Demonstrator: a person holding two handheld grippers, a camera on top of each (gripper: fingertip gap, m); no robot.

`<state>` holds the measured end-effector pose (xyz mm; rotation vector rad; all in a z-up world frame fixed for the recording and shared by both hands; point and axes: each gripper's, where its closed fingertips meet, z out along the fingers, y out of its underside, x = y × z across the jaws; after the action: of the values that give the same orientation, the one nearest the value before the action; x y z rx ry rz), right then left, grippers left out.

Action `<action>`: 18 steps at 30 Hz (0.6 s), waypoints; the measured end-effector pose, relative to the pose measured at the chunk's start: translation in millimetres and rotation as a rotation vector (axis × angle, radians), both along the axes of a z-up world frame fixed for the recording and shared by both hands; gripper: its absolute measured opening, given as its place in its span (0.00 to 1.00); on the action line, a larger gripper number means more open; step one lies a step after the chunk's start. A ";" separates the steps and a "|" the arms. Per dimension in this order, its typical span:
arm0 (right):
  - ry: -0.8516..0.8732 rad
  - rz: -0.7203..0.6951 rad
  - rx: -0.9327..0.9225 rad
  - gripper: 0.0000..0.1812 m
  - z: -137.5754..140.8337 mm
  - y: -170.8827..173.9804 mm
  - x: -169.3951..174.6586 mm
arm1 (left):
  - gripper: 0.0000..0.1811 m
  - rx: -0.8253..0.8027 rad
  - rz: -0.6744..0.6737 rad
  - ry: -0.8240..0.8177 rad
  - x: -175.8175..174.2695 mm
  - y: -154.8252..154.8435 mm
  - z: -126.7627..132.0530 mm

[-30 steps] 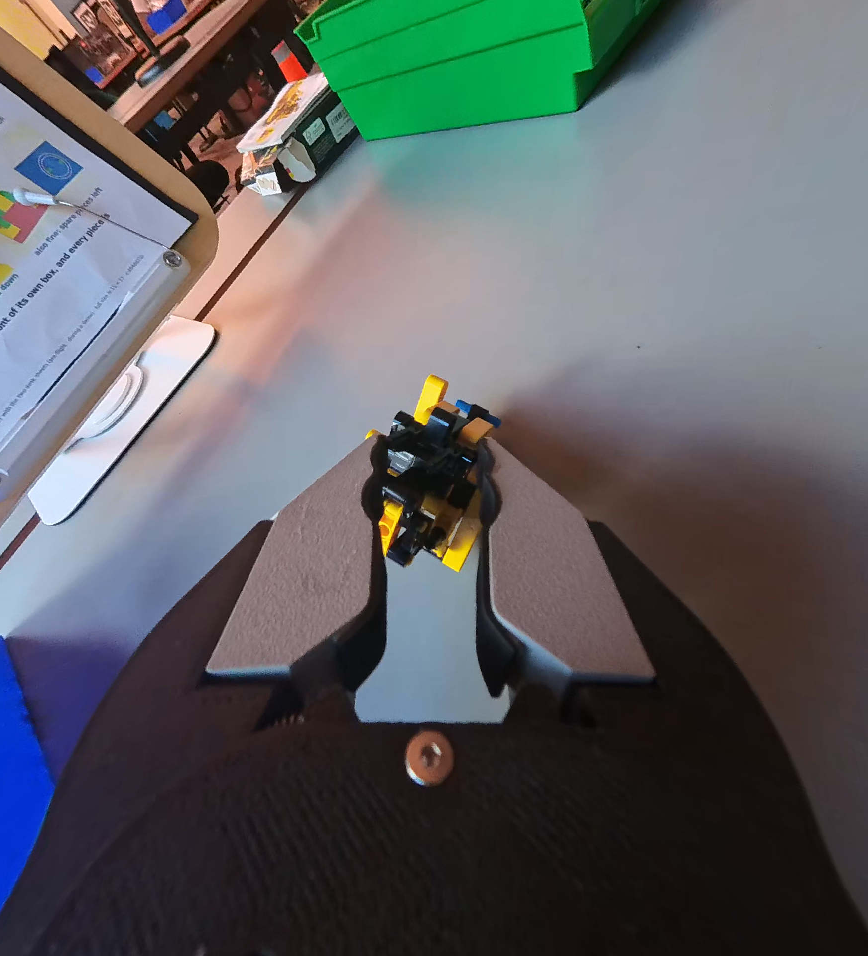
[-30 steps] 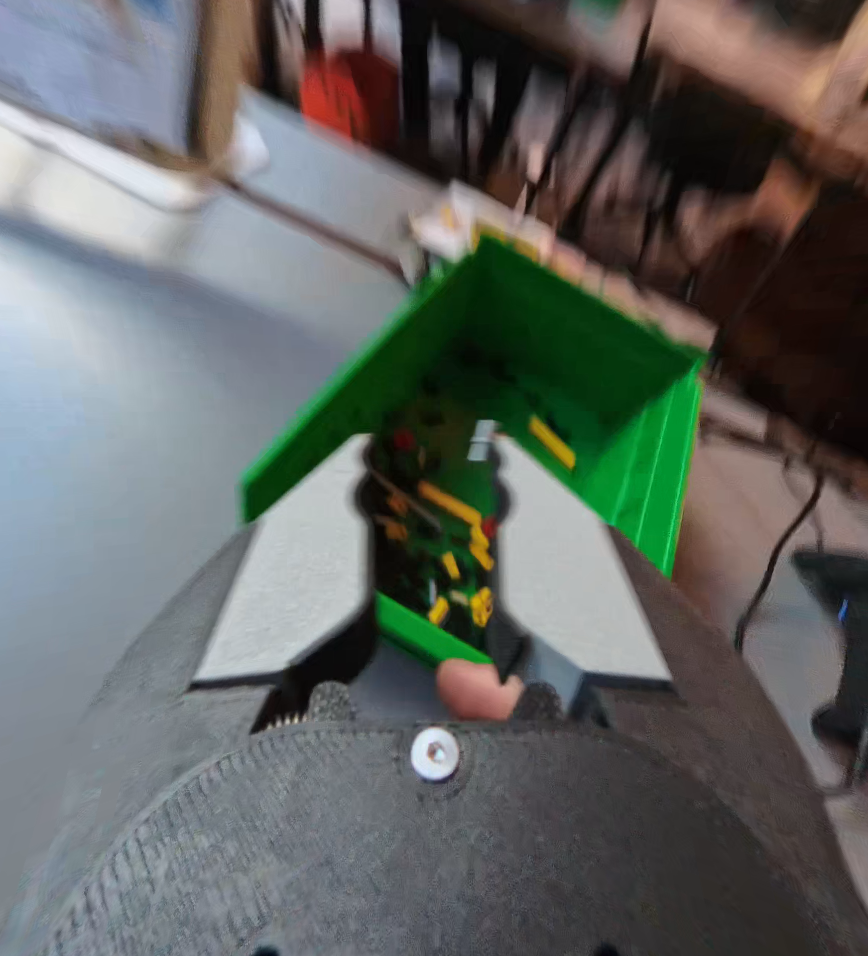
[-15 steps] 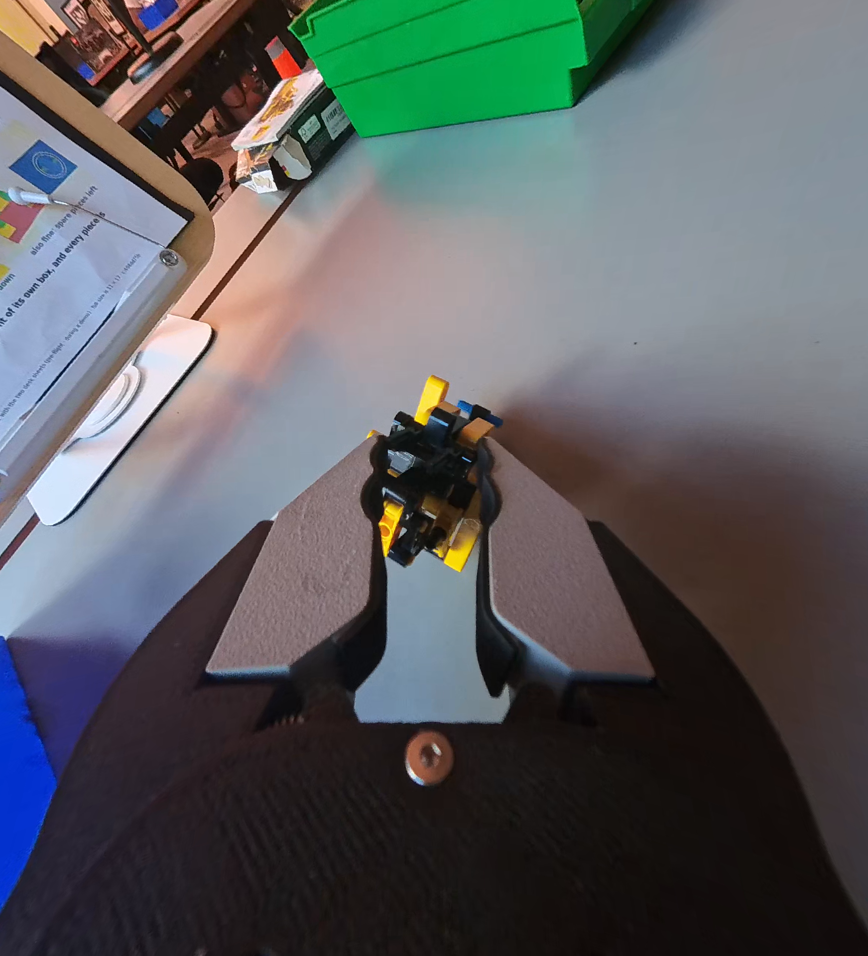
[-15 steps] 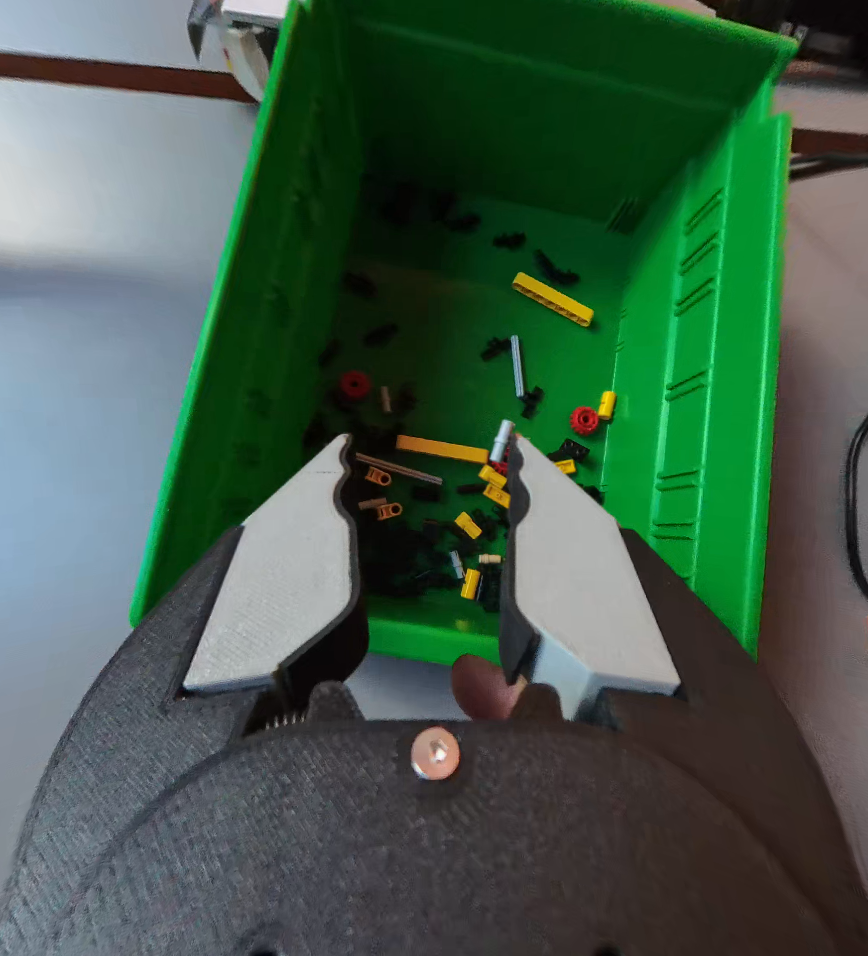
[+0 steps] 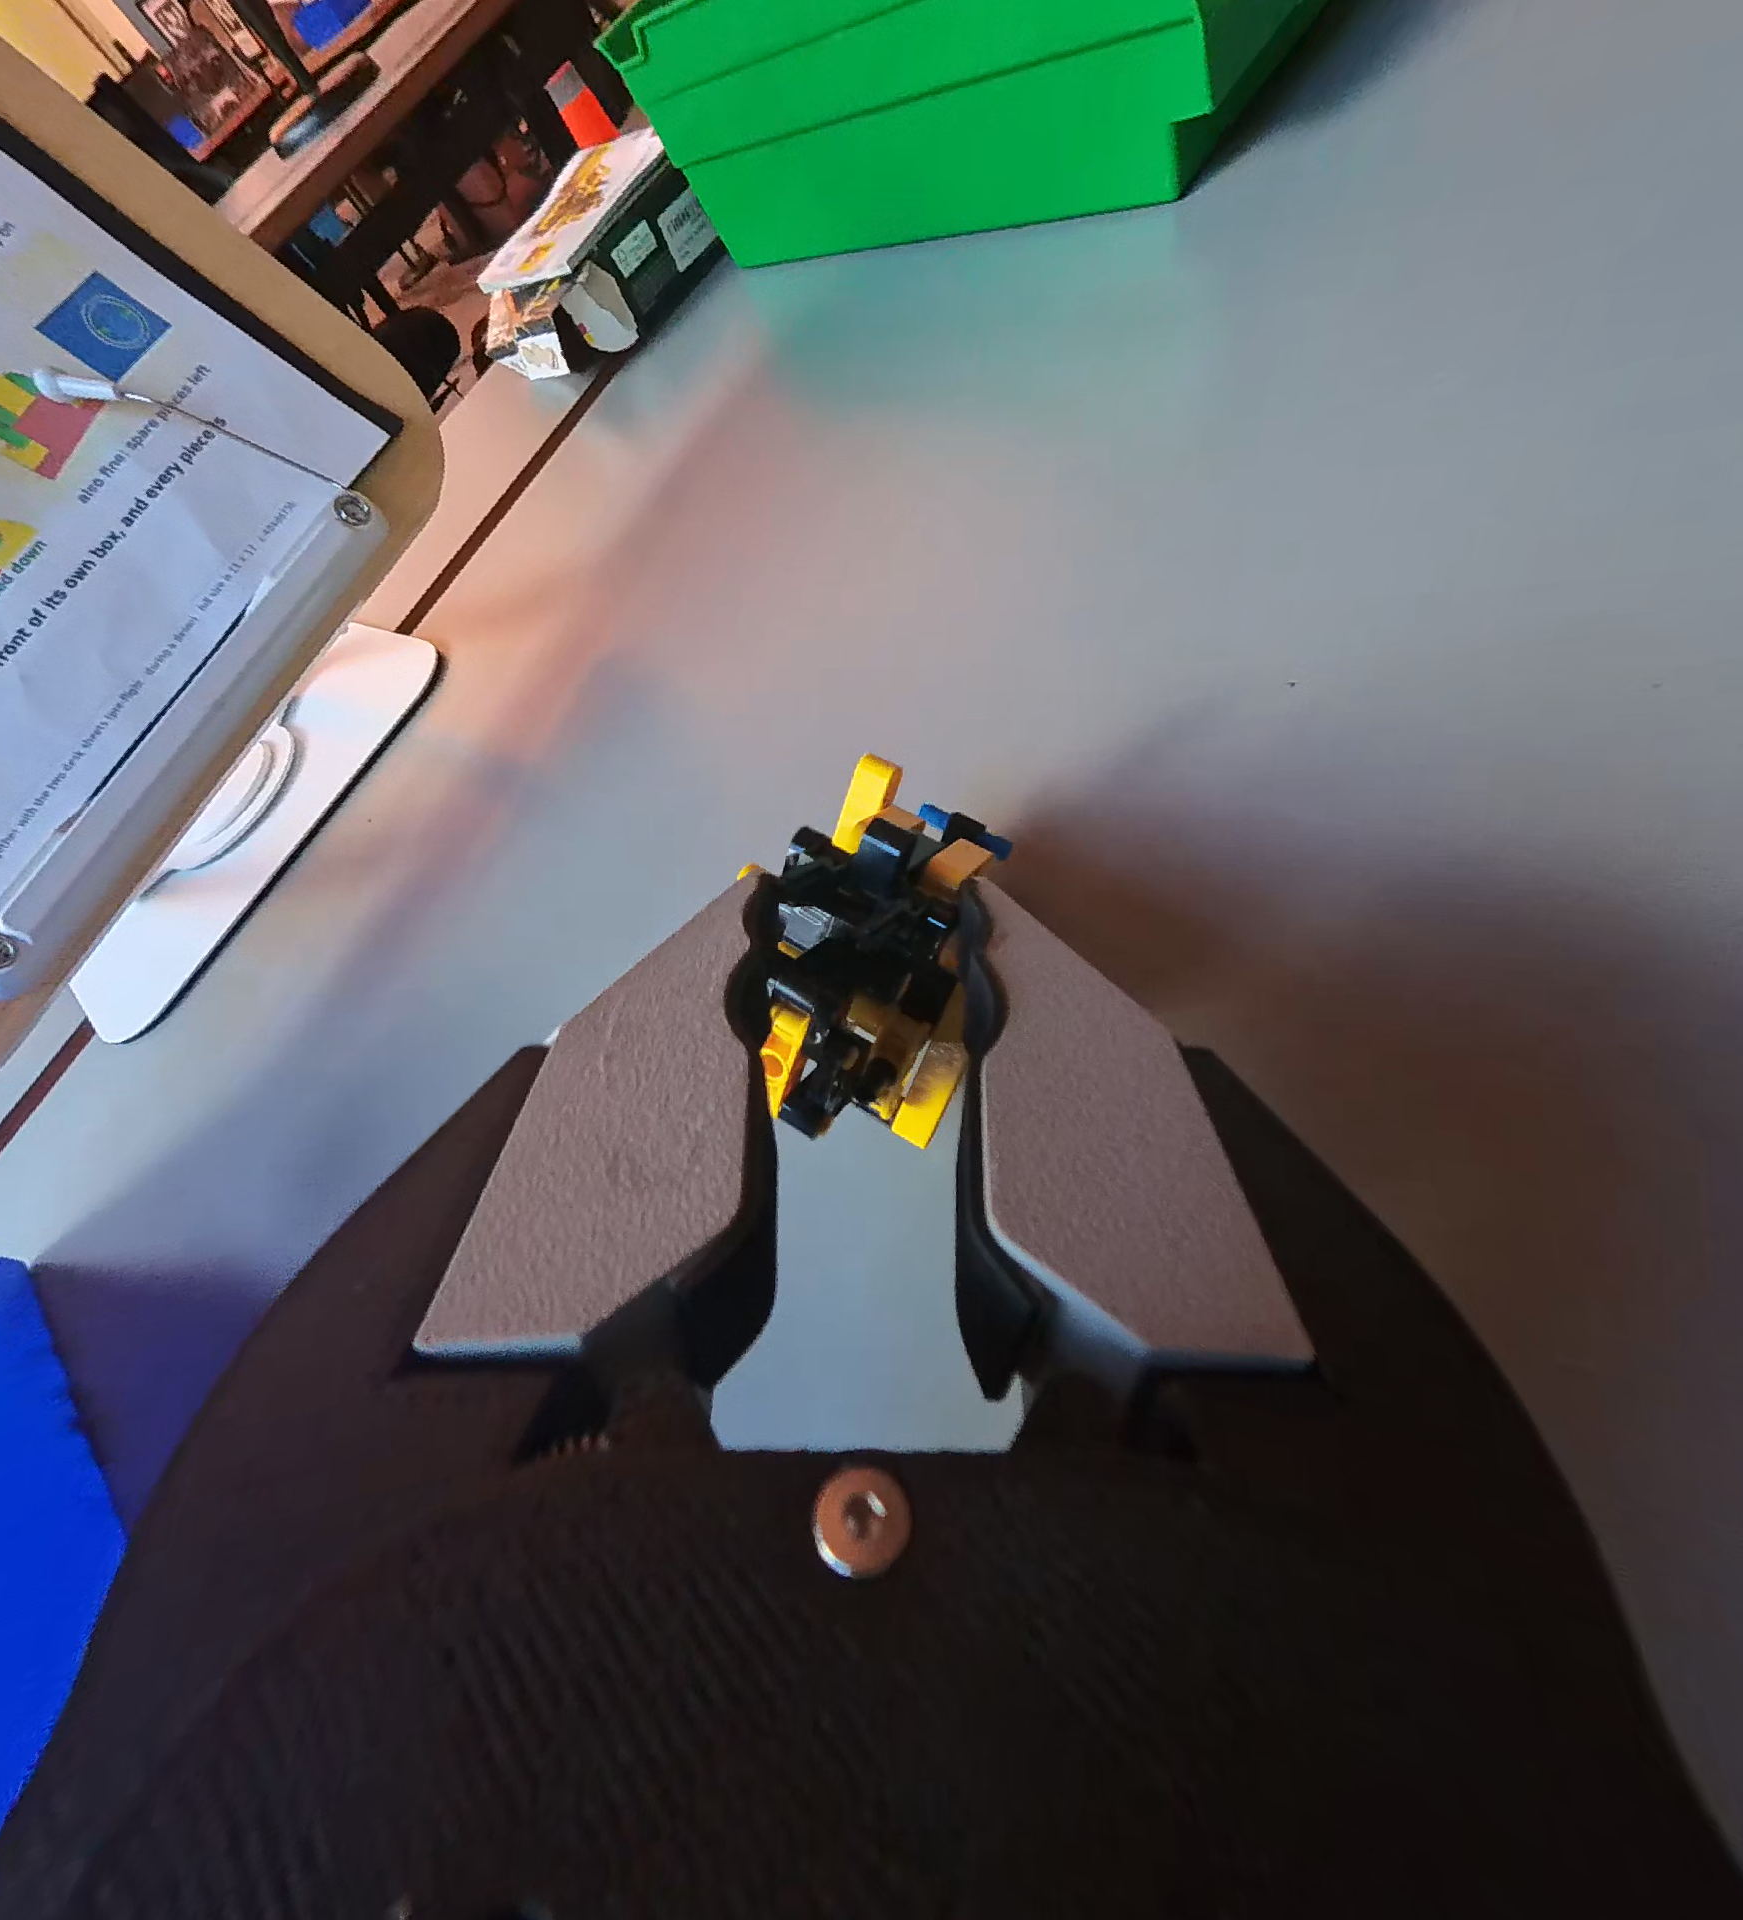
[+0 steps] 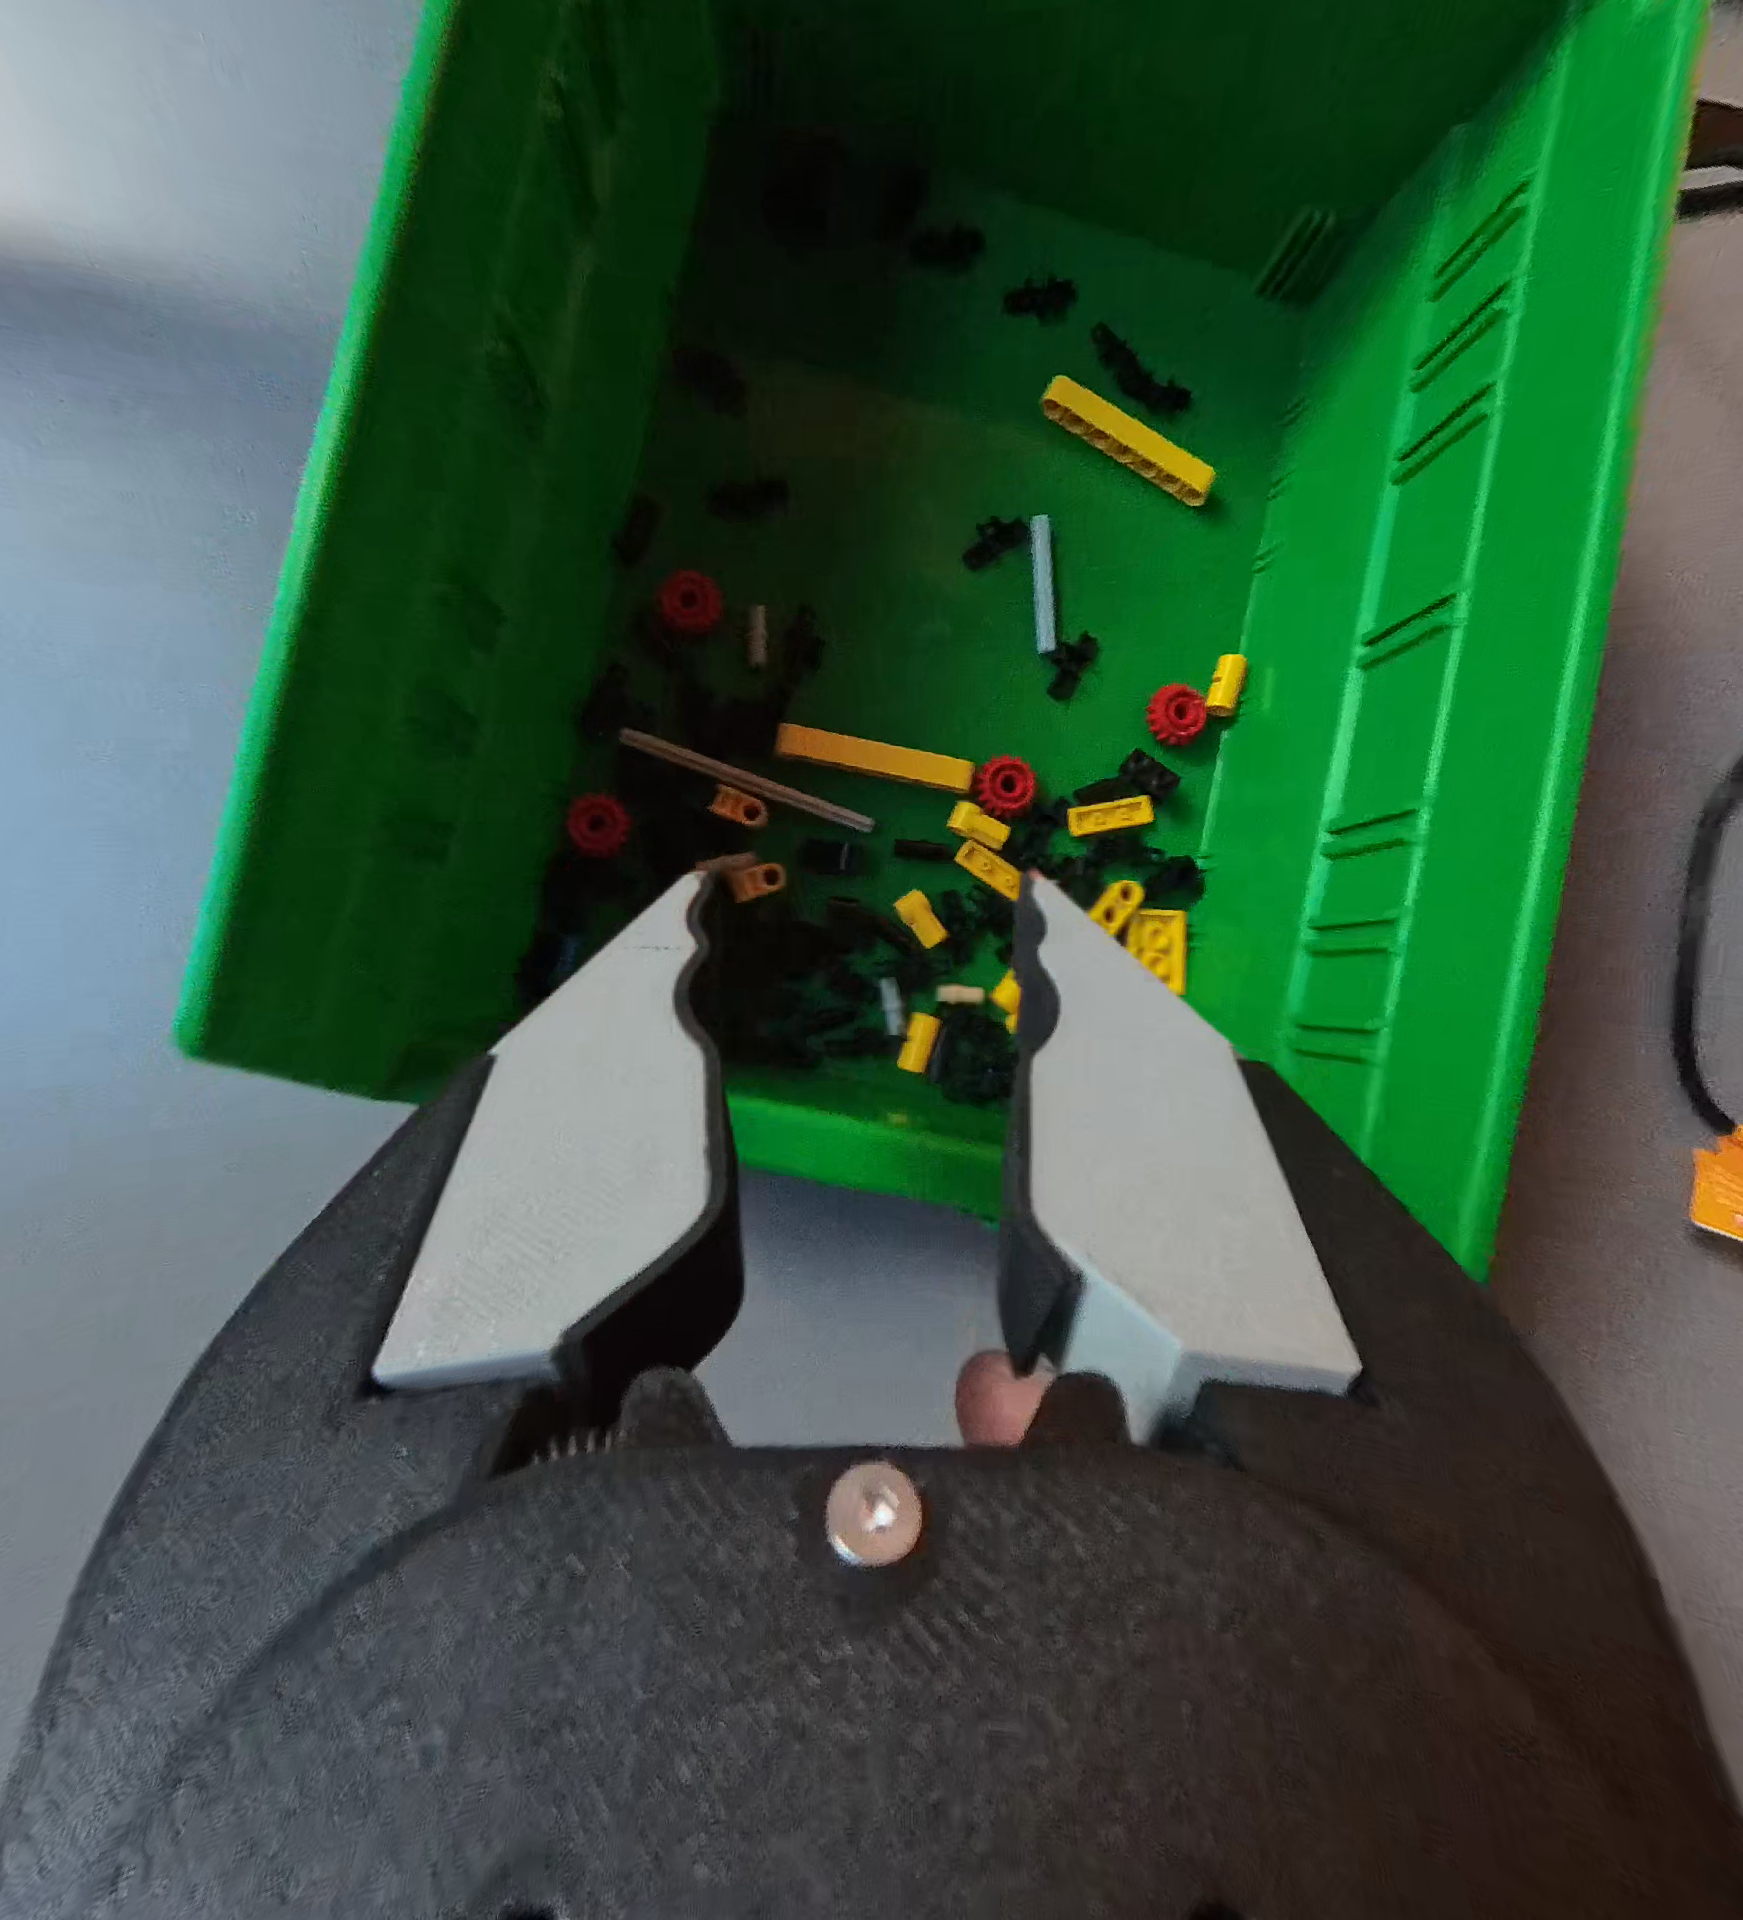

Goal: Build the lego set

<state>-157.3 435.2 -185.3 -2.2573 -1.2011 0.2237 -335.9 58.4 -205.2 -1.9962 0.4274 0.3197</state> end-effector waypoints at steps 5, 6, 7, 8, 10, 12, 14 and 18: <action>0.208 0.025 -0.239 0.31 -5.7 -26.8 -7.6 | 0.17 0.001 0.001 -0.003 -0.4 0.2 -0.4; 0.227 0.024 -0.282 0.31 -9.5 -29.8 -6.5 | 0.17 0.001 0.002 -0.006 -0.6 0.2 -0.4; 0.239 0.021 -0.336 0.30 -14.7 -33.5 -4.8 | 0.17 0.001 0.002 -0.007 -0.7 0.1 -0.4; 0.252 0.016 -0.395 0.30 -19.8 -38.2 -3.1 | 0.17 0.001 0.002 -0.007 -0.7 0.1 -0.4; 0.283 0.012 -0.526 0.28 -28.2 -50.3 0.5 | 0.17 0.001 0.003 -0.004 -0.8 0.1 -0.4; 0.334 0.009 -0.612 0.27 -31.7 -57.2 3.1 | 0.17 0.001 0.003 -0.005 -1.0 0.0 -0.4; 0.390 0.007 -0.669 0.24 -28.6 -60.8 7.1 | 0.17 0.001 0.006 -0.005 -1.7 -0.1 -0.4; 0.408 0.024 -0.706 0.18 -28.4 -74.6 25.0 | 0.17 0.001 0.006 -0.001 -1.8 -0.5 -0.3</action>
<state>-132.3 360.7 -213.7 -2.5735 -1.0209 1.2162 -337.7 57.9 -205.5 -1.9974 0.4206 0.3228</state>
